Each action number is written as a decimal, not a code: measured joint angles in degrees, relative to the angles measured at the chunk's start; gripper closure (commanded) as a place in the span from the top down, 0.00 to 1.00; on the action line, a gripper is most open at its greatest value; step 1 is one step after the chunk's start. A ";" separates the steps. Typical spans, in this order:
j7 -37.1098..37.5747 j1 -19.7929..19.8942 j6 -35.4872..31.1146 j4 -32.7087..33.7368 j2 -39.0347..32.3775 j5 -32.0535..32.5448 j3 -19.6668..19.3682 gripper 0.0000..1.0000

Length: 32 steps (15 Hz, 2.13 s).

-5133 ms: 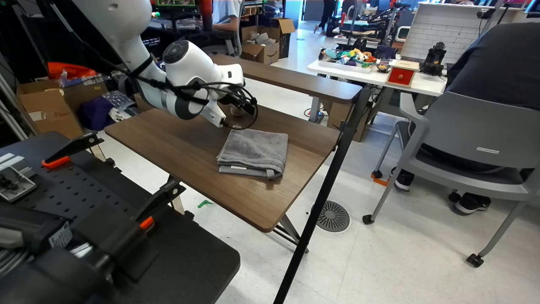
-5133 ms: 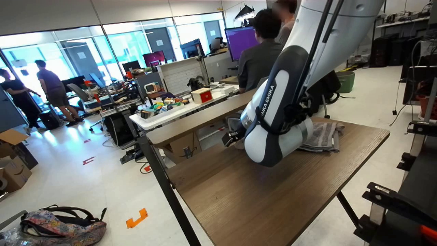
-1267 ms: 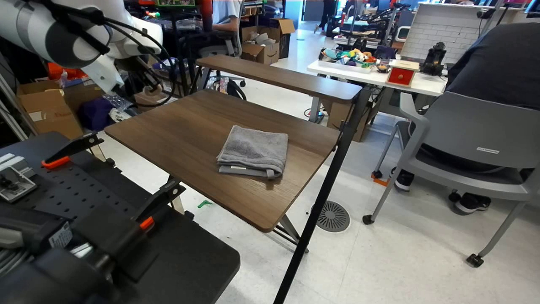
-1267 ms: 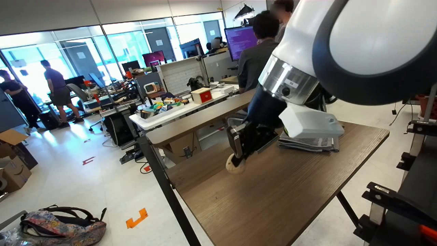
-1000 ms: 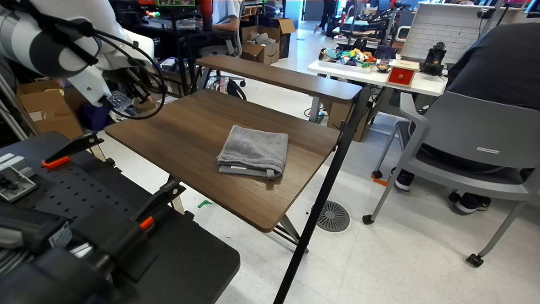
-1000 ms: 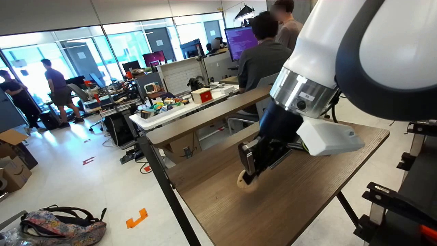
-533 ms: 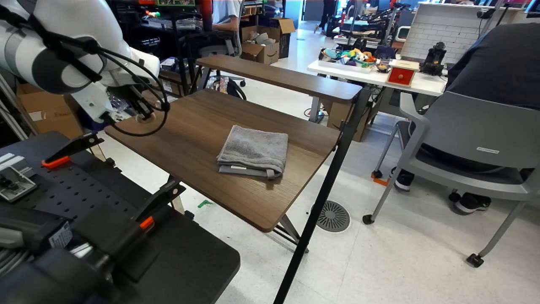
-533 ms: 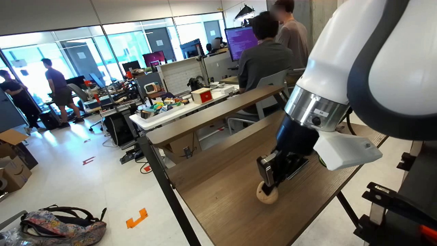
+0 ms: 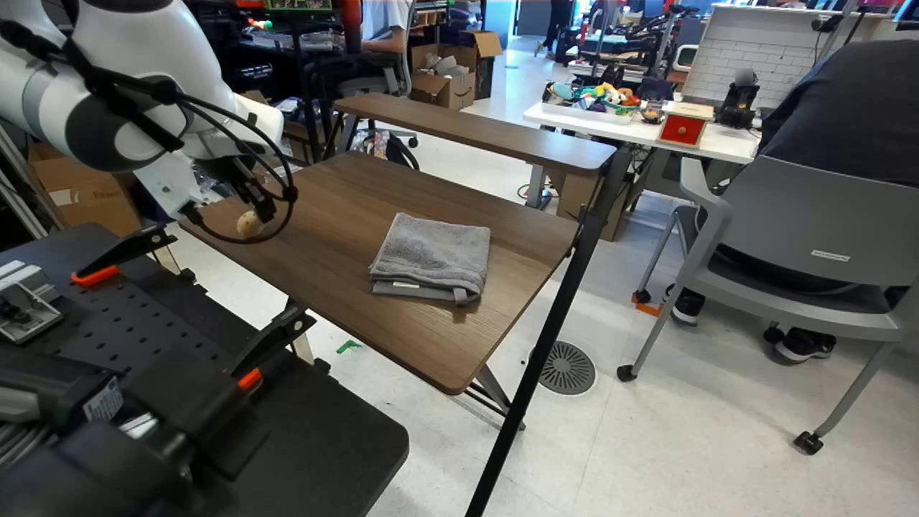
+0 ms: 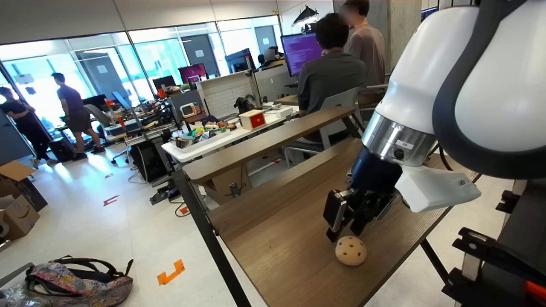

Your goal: Use the towel to wipe the table, then move the brown object closer to you

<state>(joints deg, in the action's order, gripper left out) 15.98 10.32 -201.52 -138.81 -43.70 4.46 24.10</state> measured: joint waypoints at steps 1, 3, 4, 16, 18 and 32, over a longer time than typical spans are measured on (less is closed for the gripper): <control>-0.04 0.00 0.00 0.00 0.59 0.00 -0.22 0.99; -0.12 -0.07 -0.14 0.01 2.43 -0.11 -1.13 1.00; -0.39 -0.35 -0.16 0.00 3.78 -0.37 -2.17 1.00; -13.05 -27.88 13.92 5.70 9.09 -24.80 -47.38 1.00; -10.70 -32.64 20.61 7.76 4.91 -24.41 -51.17 1.00; 2.54 -28.45 22.04 13.57 1.39 -18.09 -46.43 1.00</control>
<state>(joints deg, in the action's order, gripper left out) 18.52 -18.13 -179.48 -125.24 -42.31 -13.63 -22.33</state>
